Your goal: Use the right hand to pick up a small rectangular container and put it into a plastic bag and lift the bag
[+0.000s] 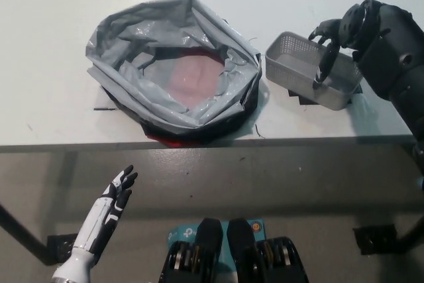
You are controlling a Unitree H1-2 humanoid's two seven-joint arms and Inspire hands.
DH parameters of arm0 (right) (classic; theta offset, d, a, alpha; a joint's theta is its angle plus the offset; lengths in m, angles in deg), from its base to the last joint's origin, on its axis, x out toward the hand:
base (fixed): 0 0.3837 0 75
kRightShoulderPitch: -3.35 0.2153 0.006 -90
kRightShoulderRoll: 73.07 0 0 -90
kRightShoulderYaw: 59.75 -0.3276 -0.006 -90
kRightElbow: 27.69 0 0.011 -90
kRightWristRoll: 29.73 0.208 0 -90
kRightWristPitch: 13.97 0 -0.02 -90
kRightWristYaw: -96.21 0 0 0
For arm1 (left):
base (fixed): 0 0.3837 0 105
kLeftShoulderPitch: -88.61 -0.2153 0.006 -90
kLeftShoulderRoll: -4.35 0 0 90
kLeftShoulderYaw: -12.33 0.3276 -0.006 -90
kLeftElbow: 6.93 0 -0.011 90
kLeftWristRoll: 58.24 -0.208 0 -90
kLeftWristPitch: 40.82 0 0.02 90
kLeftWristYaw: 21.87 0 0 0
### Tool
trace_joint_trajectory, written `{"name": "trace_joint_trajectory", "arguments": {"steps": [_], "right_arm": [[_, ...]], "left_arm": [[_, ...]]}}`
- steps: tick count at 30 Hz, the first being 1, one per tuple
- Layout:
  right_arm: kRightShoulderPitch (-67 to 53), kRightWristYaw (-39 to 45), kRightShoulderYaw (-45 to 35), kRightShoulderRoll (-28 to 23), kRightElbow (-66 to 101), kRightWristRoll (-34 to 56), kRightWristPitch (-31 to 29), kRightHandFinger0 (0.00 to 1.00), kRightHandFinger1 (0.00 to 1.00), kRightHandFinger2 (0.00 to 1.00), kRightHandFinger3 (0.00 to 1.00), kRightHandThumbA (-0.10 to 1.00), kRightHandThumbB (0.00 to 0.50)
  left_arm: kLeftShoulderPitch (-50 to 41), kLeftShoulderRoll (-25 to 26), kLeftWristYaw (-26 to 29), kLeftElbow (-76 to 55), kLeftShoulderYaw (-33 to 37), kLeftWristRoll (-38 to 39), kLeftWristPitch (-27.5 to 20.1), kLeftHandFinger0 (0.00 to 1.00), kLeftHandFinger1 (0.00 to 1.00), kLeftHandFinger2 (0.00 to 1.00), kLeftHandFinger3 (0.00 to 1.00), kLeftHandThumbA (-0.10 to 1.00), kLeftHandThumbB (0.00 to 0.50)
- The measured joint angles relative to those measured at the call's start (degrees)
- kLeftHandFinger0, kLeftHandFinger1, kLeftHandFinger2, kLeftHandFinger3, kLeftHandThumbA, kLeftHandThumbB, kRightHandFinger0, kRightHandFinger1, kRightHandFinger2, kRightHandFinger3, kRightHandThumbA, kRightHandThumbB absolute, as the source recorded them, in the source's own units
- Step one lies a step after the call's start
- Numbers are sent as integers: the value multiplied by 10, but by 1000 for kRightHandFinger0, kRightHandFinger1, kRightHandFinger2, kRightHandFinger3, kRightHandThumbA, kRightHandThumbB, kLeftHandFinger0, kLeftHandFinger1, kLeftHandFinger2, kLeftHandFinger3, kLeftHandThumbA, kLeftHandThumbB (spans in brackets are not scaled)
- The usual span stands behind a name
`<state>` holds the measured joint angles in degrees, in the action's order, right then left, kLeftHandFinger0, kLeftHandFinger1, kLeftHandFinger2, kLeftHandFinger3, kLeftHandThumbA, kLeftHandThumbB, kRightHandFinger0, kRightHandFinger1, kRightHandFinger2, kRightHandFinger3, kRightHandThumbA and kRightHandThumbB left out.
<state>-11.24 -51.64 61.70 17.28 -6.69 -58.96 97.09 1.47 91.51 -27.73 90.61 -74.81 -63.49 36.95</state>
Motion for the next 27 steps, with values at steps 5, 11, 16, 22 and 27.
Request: {"name": "trace_joint_trajectory", "arguments": {"steps": [5,11,16,22,27], "right_arm": [[0,-1,-3,1,-15,1,-4,1000,1000,1000,1000,1000,481],[-4,-1,12,5,-39,-5,-21,1000,1000,1000,1000,1000,405],[-4,-6,12,6,-54,-5,-38,1000,1000,1000,1000,1000,398],[-1,-14,13,10,-71,-6,-50,1000,1000,1000,1000,1000,463],[-6,-43,-10,19,-74,-2,-47,738,907,953,1000,97,308]], "left_arm": [[0,0,0,0,0,-2,0,1000,1000,1000,1000,1000,500],[0,0,0,0,0,-2,-1,1000,1000,1000,1000,1000,500],[1,1,0,0,0,-2,-3,1000,1000,1000,1000,1000,500],[2,1,0,0,0,-2,-7,1000,1000,1000,1000,1000,500],[3,1,0,0,0,-3,-8,1000,1000,1000,1000,1000,500]]}}
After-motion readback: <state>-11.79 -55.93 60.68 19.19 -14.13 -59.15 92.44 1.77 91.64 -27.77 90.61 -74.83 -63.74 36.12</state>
